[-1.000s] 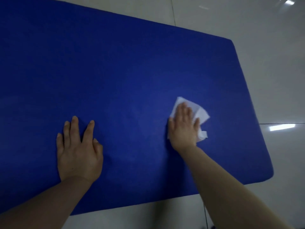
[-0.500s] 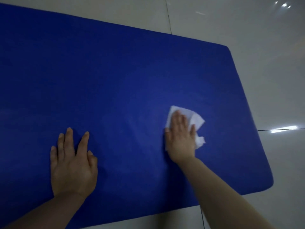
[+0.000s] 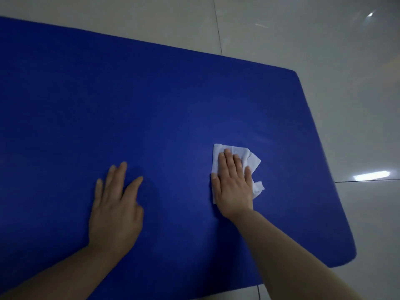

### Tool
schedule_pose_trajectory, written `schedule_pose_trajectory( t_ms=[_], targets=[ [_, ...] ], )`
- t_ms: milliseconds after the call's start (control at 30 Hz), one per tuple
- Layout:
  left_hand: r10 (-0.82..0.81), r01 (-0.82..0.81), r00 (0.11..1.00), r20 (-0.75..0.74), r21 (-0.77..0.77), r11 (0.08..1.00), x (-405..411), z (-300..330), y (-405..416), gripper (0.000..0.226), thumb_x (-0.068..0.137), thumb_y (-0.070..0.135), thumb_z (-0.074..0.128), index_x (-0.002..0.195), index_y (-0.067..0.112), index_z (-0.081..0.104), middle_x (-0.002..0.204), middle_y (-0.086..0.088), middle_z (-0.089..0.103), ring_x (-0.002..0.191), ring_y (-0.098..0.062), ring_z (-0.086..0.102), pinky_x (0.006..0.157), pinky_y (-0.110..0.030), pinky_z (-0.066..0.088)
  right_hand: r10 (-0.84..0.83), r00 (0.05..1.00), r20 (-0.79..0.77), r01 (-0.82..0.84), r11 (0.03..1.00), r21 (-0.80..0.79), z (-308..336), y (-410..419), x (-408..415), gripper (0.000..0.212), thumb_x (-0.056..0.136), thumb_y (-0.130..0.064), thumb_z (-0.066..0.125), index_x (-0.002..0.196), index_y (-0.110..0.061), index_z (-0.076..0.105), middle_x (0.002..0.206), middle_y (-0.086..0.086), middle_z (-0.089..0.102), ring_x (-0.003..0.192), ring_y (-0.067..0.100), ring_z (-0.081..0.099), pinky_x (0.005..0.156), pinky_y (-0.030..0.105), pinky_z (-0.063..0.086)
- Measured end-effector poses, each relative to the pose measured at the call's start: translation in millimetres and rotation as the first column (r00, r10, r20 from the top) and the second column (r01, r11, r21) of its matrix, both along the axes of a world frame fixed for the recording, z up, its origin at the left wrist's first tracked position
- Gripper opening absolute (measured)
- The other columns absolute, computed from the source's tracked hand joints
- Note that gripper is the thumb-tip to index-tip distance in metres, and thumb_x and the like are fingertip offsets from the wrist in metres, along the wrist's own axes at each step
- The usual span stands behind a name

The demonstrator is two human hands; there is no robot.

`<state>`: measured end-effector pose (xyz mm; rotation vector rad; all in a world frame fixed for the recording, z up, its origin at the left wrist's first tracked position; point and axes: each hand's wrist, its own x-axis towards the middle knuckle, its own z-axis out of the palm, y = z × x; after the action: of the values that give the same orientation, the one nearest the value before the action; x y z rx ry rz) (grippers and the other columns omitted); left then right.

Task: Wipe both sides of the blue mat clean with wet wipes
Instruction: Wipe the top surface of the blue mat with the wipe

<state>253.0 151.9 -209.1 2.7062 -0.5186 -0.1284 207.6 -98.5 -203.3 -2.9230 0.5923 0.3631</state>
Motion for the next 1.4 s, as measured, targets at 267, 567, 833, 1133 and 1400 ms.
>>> schedule_pose_trajectory(
  t_ms=[267, 567, 833, 1133, 1400],
  targets=[
    [0.068, -0.066, 0.998, -0.015, 0.074, 0.995, 41, -3, -69, 0.056, 0.096, 0.023, 0.035, 0.149, 0.006, 0.029, 0.159, -0.013, 0.016, 0.148, -0.026, 0.010, 0.119, -0.041, 0.002, -0.113, 0.993, -0.023, 0.113, 0.994, -0.009, 1, 13, 10, 0.067, 0.079, -0.051, -0.020, 0.141, -0.025, -0.026, 0.149, -0.008, -0.031, 0.142, 0.015, -0.024, 0.114, 0.042, -0.015],
    [0.053, -0.055, 0.998, 0.034, 0.064, 0.996, 40, -13, -65, 0.050, 0.094, 0.016, 0.040, 0.143, 0.004, 0.040, 0.154, -0.017, 0.028, 0.144, -0.030, 0.022, 0.118, -0.045, 0.012, 0.131, 0.988, 0.087, -0.124, 0.989, -0.080, -6, -13, 55, 0.060, 0.095, -0.037, 0.017, 0.148, -0.013, 0.030, 0.155, 0.005, 0.027, 0.141, 0.024, 0.030, 0.111, 0.050, 0.024],
    [0.052, -0.056, 0.997, 0.054, 0.073, 0.996, 40, -15, -66, 0.051, 0.093, 0.016, 0.039, 0.142, 0.004, 0.041, 0.154, -0.017, 0.029, 0.143, -0.031, 0.024, 0.117, -0.044, 0.011, -0.085, 0.993, 0.086, 0.093, 0.991, -0.100, -6, -35, 62, 0.057, 0.101, -0.037, 0.017, 0.152, -0.012, 0.011, 0.160, 0.004, 0.007, 0.147, 0.022, 0.009, 0.115, 0.051, 0.010],
    [0.048, -0.056, 0.996, 0.075, 0.105, 0.993, 41, -14, -67, 0.057, 0.091, 0.025, 0.026, 0.141, 0.005, 0.042, 0.153, -0.018, 0.032, 0.142, -0.031, 0.026, 0.116, -0.041, 0.010, -0.284, 0.958, 0.045, 0.286, 0.957, -0.042, -6, -92, 40, 0.057, 0.101, -0.040, 0.008, 0.153, -0.014, 0.005, 0.161, 0.001, -0.002, 0.147, 0.019, 0.001, 0.119, 0.047, 0.004],
    [0.047, -0.054, 0.997, 0.057, 0.127, 0.990, 42, -14, -68, 0.059, 0.089, 0.027, 0.024, 0.141, 0.005, 0.043, 0.153, -0.017, 0.030, 0.142, -0.030, 0.024, 0.117, -0.041, 0.009, 0.114, 0.992, 0.061, -0.113, 0.993, -0.022, -4, -47, 35, 0.067, 0.088, -0.049, -0.008, 0.150, -0.021, -0.004, 0.154, -0.010, -0.013, 0.144, 0.010, -0.011, 0.115, 0.036, -0.009]
  ],
)
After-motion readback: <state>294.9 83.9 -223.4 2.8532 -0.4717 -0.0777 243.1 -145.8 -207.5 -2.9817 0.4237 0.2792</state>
